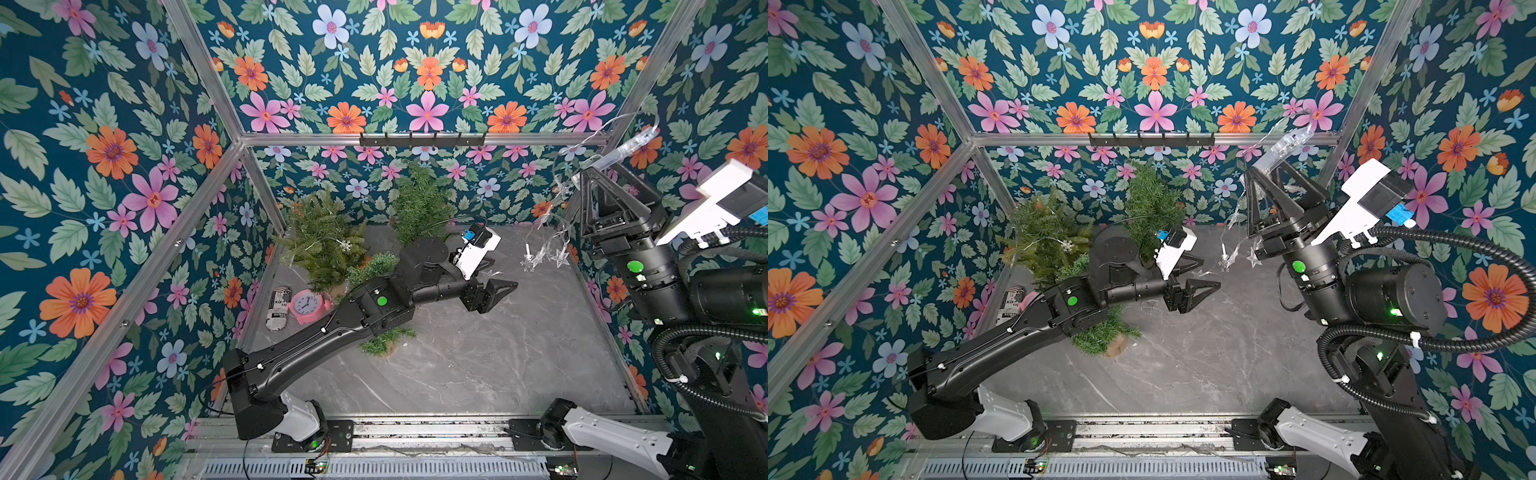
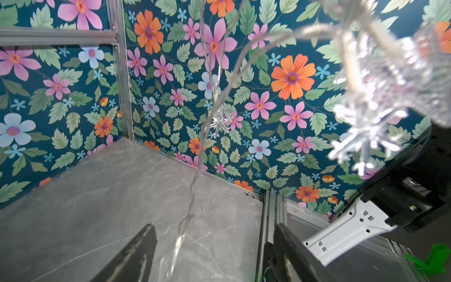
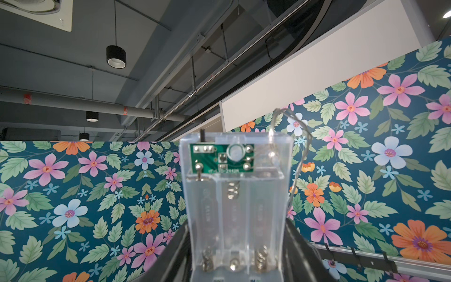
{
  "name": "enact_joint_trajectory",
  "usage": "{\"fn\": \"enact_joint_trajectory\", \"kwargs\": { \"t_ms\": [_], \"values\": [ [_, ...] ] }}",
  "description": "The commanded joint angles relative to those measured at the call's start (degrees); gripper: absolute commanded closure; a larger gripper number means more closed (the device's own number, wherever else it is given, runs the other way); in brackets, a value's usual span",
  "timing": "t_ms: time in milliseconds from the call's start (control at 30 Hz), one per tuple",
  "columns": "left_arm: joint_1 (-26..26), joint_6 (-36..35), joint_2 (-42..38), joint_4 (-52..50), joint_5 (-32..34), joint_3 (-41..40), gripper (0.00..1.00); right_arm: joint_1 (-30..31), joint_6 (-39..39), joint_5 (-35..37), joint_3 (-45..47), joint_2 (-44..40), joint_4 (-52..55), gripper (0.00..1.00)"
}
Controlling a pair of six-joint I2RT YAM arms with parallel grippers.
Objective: Wrap string light around the christmas tree
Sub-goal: Wrap the light string around the Christmas tree.
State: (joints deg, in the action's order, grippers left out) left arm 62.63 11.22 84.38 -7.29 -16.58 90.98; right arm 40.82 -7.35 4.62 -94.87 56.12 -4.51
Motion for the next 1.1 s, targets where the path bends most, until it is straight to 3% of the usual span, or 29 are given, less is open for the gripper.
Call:
{"fn": "enact_joint_trajectory", "kwargs": {
  "t_ms": [0, 200, 400, 533, 800, 967, 1067],
  "values": [
    [0.5, -0.4, 0.1, 5.6, 0.3, -0.6, 0.22, 0.0, -1.1, -1.3, 0.1, -0.1, -2.4, 0.63],
    [0.9, -4.3, 1.1, 4.4, 10.2, 0.9, 0.30, 0.1, -2.8, -3.1, 0.3, -0.5, -2.3, 0.63],
    [0.9, -5.8, 1.6, 4.5, 10.6, 1.4, 0.74, 0.1, -2.3, -2.7, 1.2, -1.6, -1.6, 0.63],
    [0.9, -7.6, -0.9, 4.4, 16.8, 0.5, 1.00, 0.0, -0.9, -1.1, 3.3, -3.8, -1.2, 0.63],
    [1.0, -14.4, -5.1, 5.6, 28.8, 1.0, 1.00, 0.0, 1.7, 2.2, 10.0, -10.2, 1.0, 0.63],
    [0.3, -20.0, -2.9, 3.3, 41.1, 5.9, 1.00, 0.0, 2.3, 6.0, 16.7, -17.2, 2.6, 0.63],
    [-2.8, -19.9, -0.8, 1.7, 43.1, 9.4, 1.00, 0.0, 2.0, 7.4, 20.9, -21.7, 4.3, 0.63]
  ]
}}
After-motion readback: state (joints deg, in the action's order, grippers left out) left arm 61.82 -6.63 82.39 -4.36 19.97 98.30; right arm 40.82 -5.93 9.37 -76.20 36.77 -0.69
